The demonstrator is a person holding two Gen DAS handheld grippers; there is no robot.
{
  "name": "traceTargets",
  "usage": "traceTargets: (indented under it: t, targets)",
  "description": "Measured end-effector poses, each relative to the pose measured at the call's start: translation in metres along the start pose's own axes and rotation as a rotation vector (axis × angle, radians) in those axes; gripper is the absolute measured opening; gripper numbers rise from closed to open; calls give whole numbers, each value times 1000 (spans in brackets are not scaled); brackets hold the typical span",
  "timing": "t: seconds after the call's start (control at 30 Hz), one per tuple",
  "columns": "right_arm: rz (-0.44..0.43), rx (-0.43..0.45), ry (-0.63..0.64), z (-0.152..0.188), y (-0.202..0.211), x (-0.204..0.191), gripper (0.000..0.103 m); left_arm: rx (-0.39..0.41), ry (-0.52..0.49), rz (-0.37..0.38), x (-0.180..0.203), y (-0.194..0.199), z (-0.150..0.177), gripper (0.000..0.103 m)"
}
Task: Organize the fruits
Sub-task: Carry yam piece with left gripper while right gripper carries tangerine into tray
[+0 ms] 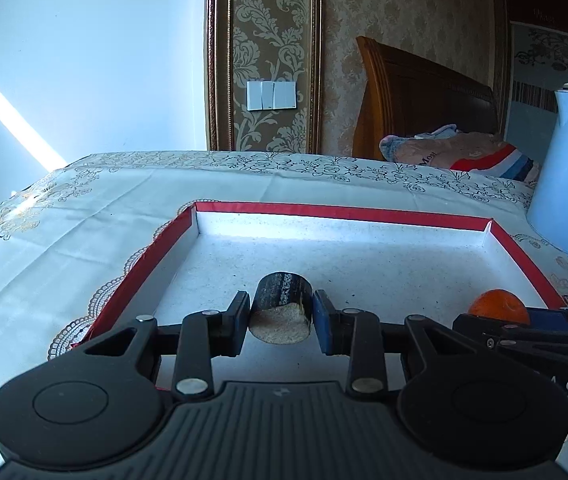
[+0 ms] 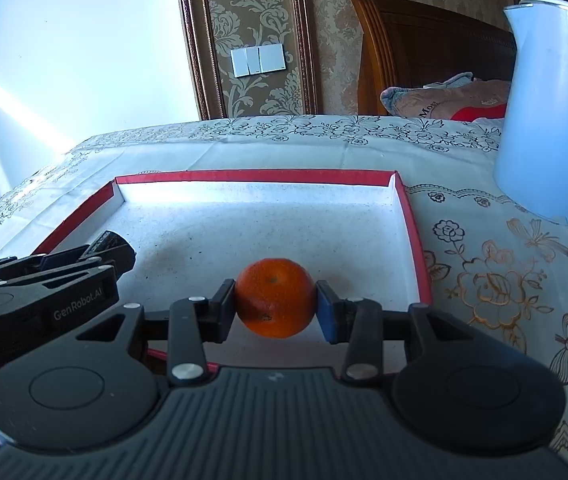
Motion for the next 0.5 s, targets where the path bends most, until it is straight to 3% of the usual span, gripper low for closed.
traceTargets:
  t: [0.27, 0.5]
  targets:
    - [-30, -40, 29, 10, -3, -9, 40, -38, -27, 15, 5, -7, 8, 33]
    - [-7, -24, 32, 11, -5, -9, 40, -33, -54, 8, 9, -7, 10, 34]
Point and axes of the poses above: each gripper's, at about its wrist camera, not at the fingertips, and y roughly against the way its jaws point, x to its right, z to its underside, the point moved 5 cm from there along -y, roughly the way its jaws point, and after that the axes turned 5 degrees about z, right-handed, at the moved point
